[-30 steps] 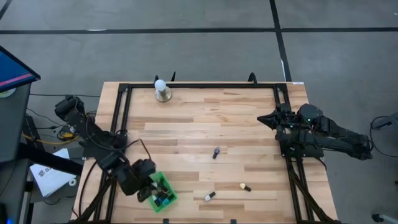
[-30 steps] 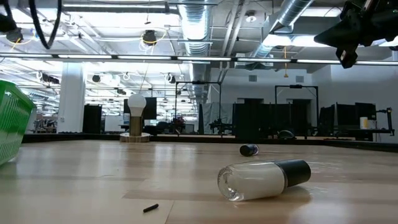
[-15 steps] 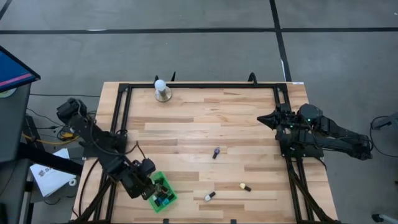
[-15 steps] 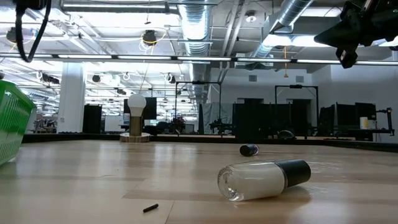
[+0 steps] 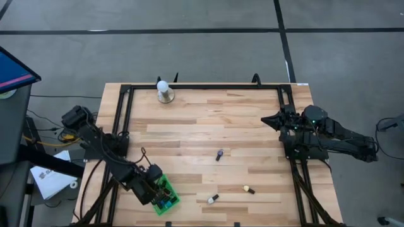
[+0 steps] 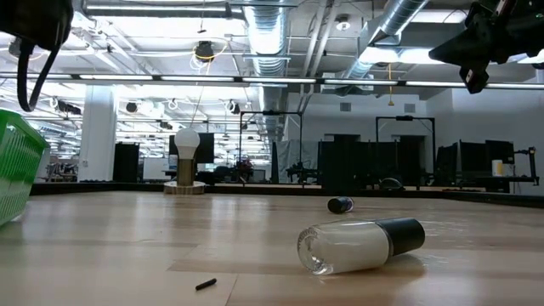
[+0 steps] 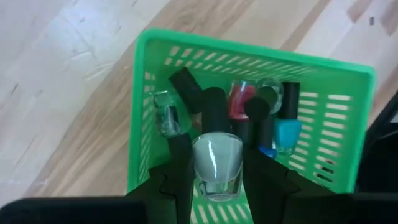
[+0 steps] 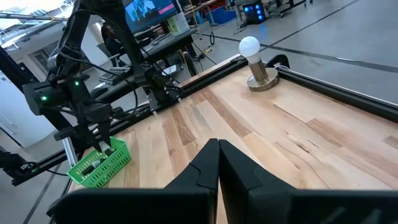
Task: Pick & Place Nail Polish
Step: Put the top black white nail polish into the green basket
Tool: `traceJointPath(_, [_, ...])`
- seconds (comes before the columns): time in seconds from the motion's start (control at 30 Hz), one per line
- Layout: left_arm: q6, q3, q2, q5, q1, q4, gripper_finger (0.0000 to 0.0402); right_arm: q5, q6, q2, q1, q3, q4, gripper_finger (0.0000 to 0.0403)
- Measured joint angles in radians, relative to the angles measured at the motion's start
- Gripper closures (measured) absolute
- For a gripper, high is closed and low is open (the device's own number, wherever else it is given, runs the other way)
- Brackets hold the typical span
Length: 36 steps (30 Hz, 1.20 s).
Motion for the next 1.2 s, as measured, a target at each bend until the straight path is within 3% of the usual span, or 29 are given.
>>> traceJointPath(1.2, [-0.003, 0.0, 0.011, -0.017, 0.045, 0.001, 0.0297, 0.0, -0.004, 0.0, 0.0, 0.0, -0.001, 0.0403])
